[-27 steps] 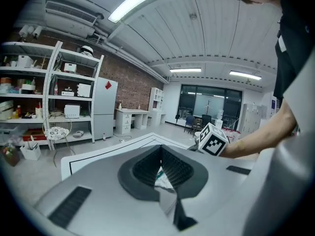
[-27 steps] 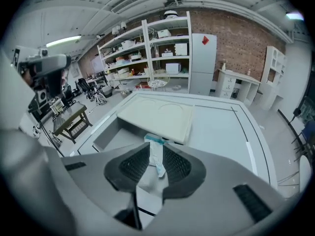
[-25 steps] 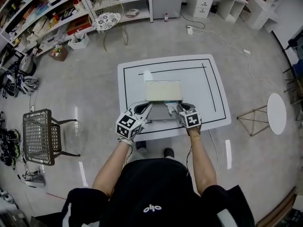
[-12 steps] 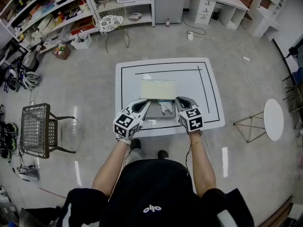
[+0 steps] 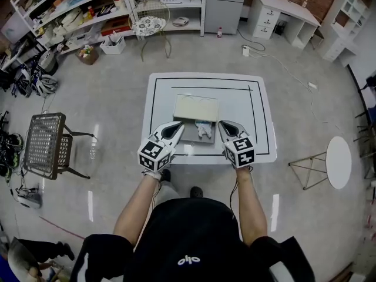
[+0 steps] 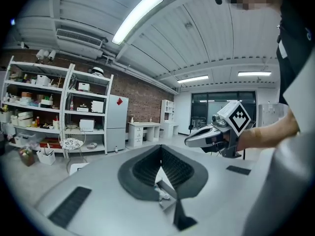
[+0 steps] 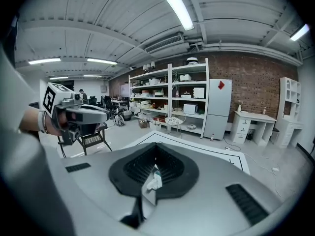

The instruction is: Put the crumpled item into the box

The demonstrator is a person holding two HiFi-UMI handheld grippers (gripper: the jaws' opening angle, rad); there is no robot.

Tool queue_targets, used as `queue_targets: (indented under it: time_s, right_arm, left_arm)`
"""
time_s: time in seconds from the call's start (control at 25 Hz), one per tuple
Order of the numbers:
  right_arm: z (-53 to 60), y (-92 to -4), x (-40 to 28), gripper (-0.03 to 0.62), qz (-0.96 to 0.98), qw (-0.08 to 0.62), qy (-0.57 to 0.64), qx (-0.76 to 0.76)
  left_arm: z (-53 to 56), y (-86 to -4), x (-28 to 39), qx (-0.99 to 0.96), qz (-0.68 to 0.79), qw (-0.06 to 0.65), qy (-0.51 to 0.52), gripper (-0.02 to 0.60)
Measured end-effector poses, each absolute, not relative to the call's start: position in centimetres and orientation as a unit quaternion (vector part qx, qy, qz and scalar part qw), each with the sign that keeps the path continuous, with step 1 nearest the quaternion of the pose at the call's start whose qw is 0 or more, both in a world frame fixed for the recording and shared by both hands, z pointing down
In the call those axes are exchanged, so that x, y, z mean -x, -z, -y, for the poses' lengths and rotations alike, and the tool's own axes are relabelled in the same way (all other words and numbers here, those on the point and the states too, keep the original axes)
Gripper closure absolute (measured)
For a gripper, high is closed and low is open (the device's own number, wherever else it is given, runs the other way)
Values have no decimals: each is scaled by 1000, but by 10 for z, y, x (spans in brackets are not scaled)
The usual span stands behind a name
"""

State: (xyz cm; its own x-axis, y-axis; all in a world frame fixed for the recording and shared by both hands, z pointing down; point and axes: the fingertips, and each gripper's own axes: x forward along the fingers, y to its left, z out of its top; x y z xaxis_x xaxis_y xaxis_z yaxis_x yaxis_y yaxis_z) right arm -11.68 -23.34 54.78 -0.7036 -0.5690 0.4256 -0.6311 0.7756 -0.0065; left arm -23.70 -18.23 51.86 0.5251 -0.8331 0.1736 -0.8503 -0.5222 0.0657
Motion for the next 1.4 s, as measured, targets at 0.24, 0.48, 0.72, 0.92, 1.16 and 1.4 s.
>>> queue_targets:
  time_s: [0.24, 0.48, 0.72, 0.92, 1.16, 1.4]
  right_arm:
    - [221, -549, 107, 585, 926, 198, -77, -312]
    - [211, -557, 100, 585, 928, 196, -86, -305]
    - [206, -561, 97, 585, 929, 199, -88, -300]
    - [202, -561, 94, 585, 929, 199, -86, -299]
    - [201, -561, 92, 585, 930, 203, -81, -295]
    - [201, -562, 91, 585, 930, 207, -76, -295]
  left_arm:
    - [165, -519, 230, -861, 499, 69, -62, 574]
    - [154, -518, 224, -857, 507, 67, -65, 574]
    - [150, -517, 221, -856, 509, 66, -68, 574]
    - [146, -519, 218, -855, 510, 66, -69, 574]
    - [145, -518, 216, -854, 512, 65, -67, 574]
    - [145, -519, 218, -853, 513, 66, -66, 575]
